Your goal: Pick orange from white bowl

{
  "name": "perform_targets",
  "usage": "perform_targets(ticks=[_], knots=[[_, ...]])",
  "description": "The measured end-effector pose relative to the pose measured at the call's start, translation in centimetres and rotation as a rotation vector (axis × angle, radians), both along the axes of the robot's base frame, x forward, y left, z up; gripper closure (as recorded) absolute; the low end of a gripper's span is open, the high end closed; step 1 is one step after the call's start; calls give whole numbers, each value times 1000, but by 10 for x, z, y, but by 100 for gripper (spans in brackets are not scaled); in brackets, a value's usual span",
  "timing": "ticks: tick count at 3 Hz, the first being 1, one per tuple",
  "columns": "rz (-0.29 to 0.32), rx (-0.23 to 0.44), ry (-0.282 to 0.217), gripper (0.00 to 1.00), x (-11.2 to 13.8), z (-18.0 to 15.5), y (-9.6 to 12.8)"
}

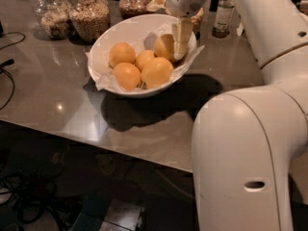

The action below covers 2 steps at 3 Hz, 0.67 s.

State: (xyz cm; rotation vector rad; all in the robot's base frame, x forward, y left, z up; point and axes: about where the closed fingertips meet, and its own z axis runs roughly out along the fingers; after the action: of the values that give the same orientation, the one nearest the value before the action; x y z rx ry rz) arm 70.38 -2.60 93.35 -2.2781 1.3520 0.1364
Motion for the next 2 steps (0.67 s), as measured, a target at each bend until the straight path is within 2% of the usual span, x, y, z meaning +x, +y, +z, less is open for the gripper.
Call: perform_targets(ticks=[1,2], knots=[[-9,34,1,0,6,-9,2],[-11,82,38,0,6,-29,2]])
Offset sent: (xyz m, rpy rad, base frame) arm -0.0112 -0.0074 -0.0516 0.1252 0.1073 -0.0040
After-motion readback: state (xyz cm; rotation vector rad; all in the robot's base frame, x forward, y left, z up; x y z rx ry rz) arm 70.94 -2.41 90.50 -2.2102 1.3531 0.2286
